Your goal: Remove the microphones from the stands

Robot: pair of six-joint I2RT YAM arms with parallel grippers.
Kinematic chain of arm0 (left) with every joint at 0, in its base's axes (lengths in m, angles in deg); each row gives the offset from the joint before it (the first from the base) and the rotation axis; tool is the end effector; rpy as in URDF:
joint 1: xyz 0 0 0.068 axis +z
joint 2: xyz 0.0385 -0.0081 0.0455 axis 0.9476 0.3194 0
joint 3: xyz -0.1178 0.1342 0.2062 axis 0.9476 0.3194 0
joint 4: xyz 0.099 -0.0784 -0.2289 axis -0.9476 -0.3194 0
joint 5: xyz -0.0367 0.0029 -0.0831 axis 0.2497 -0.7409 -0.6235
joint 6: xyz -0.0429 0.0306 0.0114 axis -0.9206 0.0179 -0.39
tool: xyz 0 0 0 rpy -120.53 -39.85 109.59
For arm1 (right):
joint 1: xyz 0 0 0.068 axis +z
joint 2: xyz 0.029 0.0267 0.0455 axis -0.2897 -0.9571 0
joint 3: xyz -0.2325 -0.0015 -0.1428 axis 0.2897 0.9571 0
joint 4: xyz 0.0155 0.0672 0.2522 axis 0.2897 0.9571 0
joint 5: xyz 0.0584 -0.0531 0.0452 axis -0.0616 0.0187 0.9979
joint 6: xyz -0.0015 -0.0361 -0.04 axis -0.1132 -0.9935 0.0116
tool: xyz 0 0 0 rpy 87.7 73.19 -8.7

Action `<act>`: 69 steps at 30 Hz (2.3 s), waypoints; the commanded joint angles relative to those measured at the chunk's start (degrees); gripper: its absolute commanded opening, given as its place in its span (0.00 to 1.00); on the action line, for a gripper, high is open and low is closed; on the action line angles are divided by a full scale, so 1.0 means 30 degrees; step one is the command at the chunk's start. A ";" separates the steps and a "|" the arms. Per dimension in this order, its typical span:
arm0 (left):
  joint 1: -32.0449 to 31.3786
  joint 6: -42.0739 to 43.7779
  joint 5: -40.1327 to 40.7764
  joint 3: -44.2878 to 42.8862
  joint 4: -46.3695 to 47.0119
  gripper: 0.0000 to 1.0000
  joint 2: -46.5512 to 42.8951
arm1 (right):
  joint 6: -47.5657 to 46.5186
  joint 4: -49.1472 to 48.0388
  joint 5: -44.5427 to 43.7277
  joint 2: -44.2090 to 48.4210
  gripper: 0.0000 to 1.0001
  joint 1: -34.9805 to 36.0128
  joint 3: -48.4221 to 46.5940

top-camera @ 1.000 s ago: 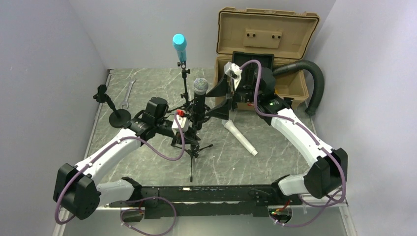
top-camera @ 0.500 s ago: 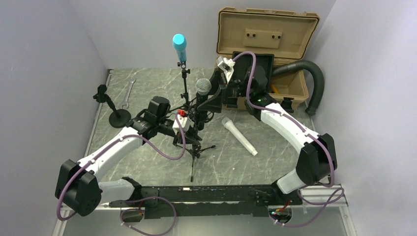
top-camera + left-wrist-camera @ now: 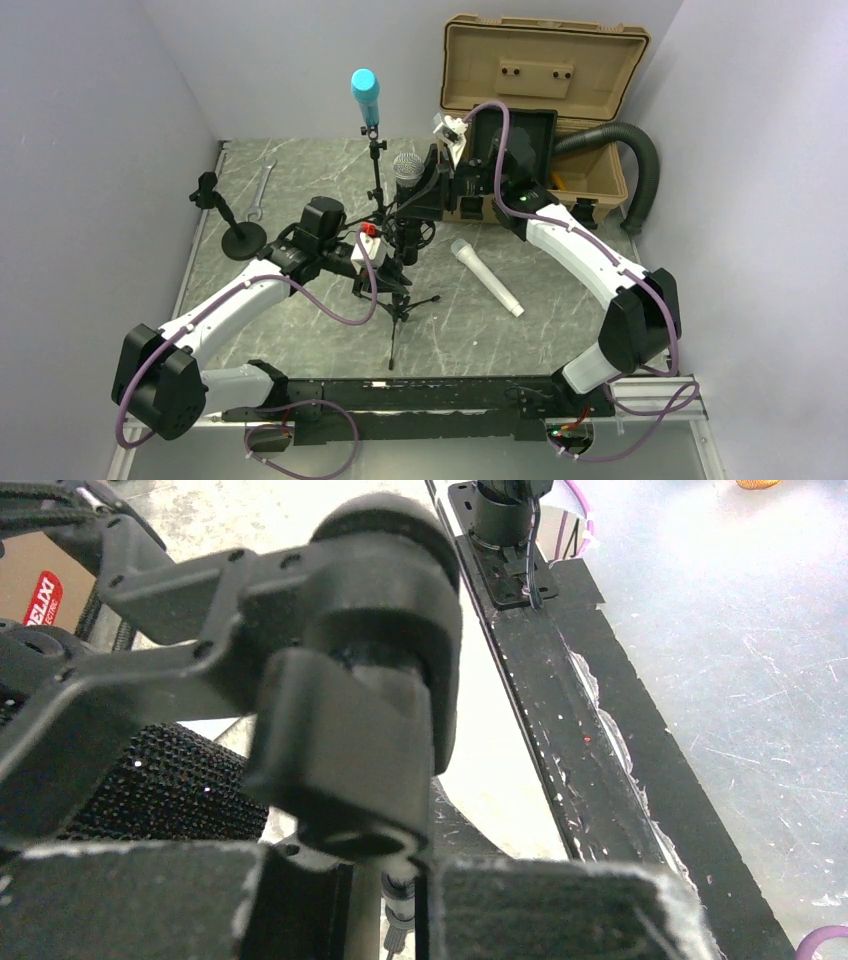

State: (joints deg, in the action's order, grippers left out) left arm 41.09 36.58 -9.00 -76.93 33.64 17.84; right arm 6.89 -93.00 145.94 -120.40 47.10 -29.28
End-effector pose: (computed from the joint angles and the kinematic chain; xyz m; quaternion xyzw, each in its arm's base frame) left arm 0.1968 -0.1534 0.2828 0.6134 0.4779 -0.4886 0.3959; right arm 0.2853 0.2043 0.3856 -0.4535 0.5243 0.5962 0.4050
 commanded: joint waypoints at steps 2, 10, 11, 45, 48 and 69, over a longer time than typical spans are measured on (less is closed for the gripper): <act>-0.0134 0.0493 -0.0182 0.0537 0.0958 0.00 0.0191 | -0.2853 0.2698 -0.1313 0.1206 0.00 -0.0009 -0.2336; -0.0127 0.0077 -0.0318 0.0684 0.1279 0.00 0.0812 | -0.4845 0.5084 -0.1723 0.1958 0.00 -0.0017 -0.4015; -0.0108 0.0029 -0.0323 0.0692 0.1318 0.00 0.0855 | -0.4994 0.5304 -0.1763 0.1971 0.00 -0.0036 -0.4232; 0.0580 -0.0708 0.1753 0.0914 0.1931 0.00 0.0137 | -1.3226 1.6419 -1.4169 0.8807 0.00 -0.2522 -0.2668; 0.0579 -0.0443 0.1936 0.0763 0.1715 0.00 0.0148 | -1.3865 1.6648 -1.5072 1.0033 0.00 -0.2786 0.0321; 0.0577 -0.0306 0.3073 0.0391 0.1189 0.00 -0.0075 | -1.6599 1.6809 -1.8769 0.7689 0.00 -0.6203 0.9453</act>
State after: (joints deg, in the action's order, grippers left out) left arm 42.43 32.05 -6.27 -75.46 37.91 17.36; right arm -40.52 -39.07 91.89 -93.10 29.55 -1.08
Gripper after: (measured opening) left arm 0.127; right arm 0.442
